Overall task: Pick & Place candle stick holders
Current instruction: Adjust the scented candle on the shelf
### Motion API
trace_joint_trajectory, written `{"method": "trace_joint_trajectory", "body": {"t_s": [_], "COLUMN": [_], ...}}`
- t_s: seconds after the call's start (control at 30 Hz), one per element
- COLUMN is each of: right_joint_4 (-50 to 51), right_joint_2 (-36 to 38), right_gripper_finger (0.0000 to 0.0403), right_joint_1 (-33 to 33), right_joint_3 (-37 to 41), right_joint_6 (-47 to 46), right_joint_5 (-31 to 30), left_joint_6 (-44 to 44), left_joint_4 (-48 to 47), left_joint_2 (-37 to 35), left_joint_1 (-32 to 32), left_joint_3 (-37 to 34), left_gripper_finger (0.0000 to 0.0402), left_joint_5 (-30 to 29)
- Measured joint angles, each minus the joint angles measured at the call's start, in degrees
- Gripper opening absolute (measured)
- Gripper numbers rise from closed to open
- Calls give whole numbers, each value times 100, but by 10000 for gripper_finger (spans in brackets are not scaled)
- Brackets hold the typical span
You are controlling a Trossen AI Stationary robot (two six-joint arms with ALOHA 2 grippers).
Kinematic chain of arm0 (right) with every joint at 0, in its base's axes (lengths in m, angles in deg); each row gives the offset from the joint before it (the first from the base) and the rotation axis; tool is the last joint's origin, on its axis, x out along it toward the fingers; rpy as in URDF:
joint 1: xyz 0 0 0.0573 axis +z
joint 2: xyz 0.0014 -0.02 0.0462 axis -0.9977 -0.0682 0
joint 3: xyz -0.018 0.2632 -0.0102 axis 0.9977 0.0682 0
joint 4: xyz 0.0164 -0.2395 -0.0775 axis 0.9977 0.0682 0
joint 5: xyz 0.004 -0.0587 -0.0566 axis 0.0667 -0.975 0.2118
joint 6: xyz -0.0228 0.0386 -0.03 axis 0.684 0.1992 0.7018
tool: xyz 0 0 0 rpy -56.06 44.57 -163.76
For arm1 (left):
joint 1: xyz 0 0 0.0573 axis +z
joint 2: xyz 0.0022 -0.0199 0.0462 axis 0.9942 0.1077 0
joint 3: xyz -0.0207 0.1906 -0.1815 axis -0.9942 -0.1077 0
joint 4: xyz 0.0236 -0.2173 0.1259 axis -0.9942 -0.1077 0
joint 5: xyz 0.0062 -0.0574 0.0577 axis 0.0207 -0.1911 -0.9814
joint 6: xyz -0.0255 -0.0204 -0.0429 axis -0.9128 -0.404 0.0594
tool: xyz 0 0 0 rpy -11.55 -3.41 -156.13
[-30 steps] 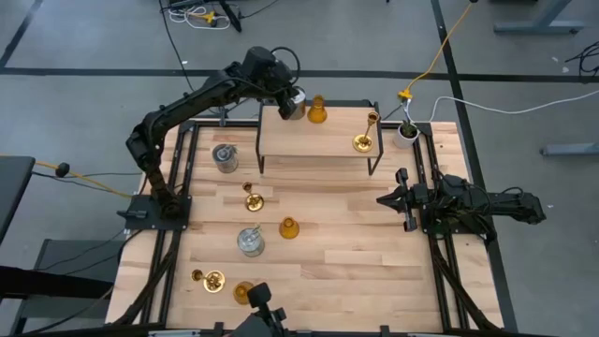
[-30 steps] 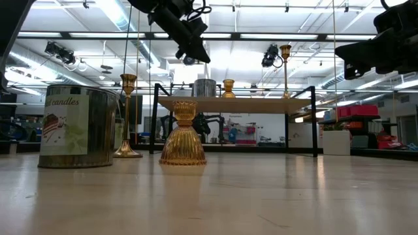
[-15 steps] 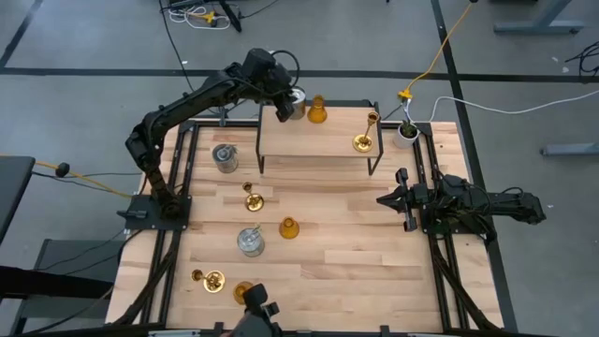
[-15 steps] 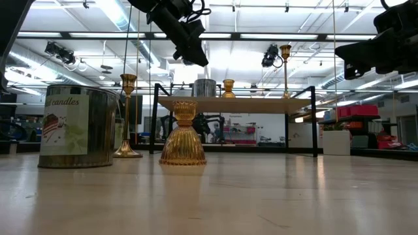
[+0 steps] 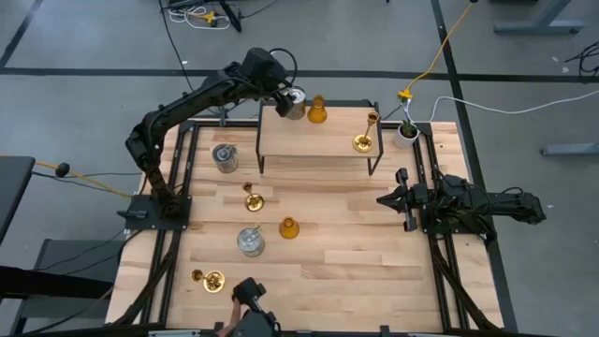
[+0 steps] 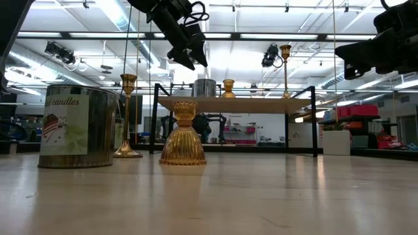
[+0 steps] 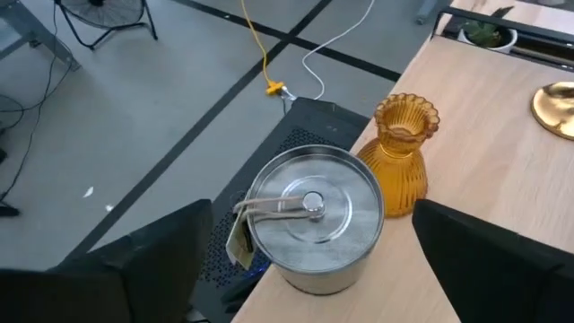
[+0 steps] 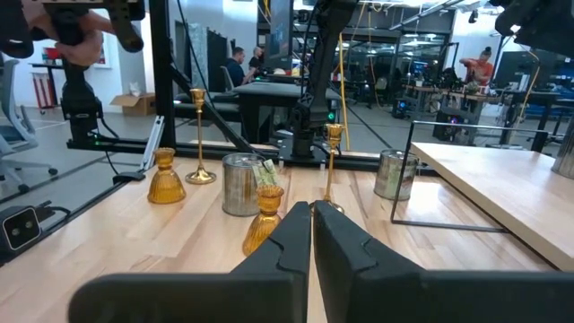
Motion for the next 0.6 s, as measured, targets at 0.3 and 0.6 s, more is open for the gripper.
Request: {"method": "trace_joint_trajectory", "body": {"t_s": [0.3,0.6], "right_joint_4": [0,0], "right_joint_2": [0,0], "right_gripper_finger": [22,22], "right_joint_1": [1,1], "right_joint_3": [0,0], "right_joint_6": [0,0], "right_joint_5": [0,-1], "left_joint_6": [-101,-239], "left_joint_4": [33,38], "left_joint_2": [60,389], "left_joint_1": [4,28], "left_joint_3": [2,0], "left_gripper_finger": [387,399], "left_joint_5": [27,162]}}
